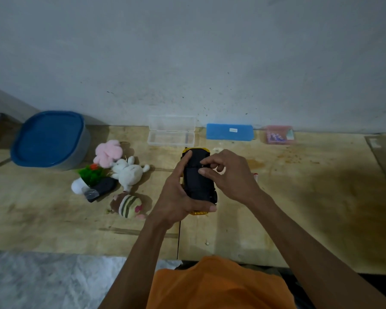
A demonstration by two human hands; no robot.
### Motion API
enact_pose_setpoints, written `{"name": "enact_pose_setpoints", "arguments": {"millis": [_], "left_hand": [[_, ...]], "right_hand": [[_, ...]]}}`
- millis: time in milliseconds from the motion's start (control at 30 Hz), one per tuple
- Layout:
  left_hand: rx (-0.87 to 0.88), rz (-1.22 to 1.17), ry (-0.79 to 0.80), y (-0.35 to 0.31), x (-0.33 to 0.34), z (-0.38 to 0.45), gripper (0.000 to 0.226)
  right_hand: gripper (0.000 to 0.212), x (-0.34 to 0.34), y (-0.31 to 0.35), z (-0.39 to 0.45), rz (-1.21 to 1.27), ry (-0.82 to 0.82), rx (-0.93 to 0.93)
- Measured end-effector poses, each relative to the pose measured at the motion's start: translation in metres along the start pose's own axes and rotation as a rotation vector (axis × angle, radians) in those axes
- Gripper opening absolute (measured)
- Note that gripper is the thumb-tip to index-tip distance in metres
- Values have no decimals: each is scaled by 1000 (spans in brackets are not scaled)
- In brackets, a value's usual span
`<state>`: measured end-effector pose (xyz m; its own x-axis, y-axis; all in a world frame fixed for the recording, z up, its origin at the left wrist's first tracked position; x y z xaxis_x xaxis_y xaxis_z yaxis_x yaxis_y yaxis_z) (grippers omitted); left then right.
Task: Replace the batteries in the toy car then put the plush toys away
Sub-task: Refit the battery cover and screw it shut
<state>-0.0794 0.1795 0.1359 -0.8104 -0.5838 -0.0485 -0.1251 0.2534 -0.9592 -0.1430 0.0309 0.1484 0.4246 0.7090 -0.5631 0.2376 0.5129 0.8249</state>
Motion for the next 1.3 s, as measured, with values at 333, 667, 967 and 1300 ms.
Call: {"name": "enact_pose_setpoints", "arguments": {"millis": [333, 667, 967, 1300], "left_hand": [[-3, -56, -13, -1, -1, -1, 128], [-5, -30, -10, 1, -2, -3, 127], [-33, -54, -1, 13, -1, 1, 125], [19, 12, -206, 18, 8, 22, 48]], "right_hand": [[27, 7, -3, -3, -98, -1, -75], [42, 11, -14, -12, -65, 1, -109], [41, 12, -22, -12, -246, 96, -121], [17, 3, -35, -9, 128, -147, 17]]}}
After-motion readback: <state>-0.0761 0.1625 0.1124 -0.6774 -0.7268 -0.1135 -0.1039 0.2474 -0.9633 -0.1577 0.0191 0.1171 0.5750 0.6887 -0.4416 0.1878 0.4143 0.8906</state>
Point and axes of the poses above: each hand's wrist, its own z-axis towards the middle knuckle, its own x-axis out of the palm, y = z × x, the point moved 4 cm from there along z, towards the middle knuckle, and after that the axes turned 4 degrees about z, right-handed, at the moved point
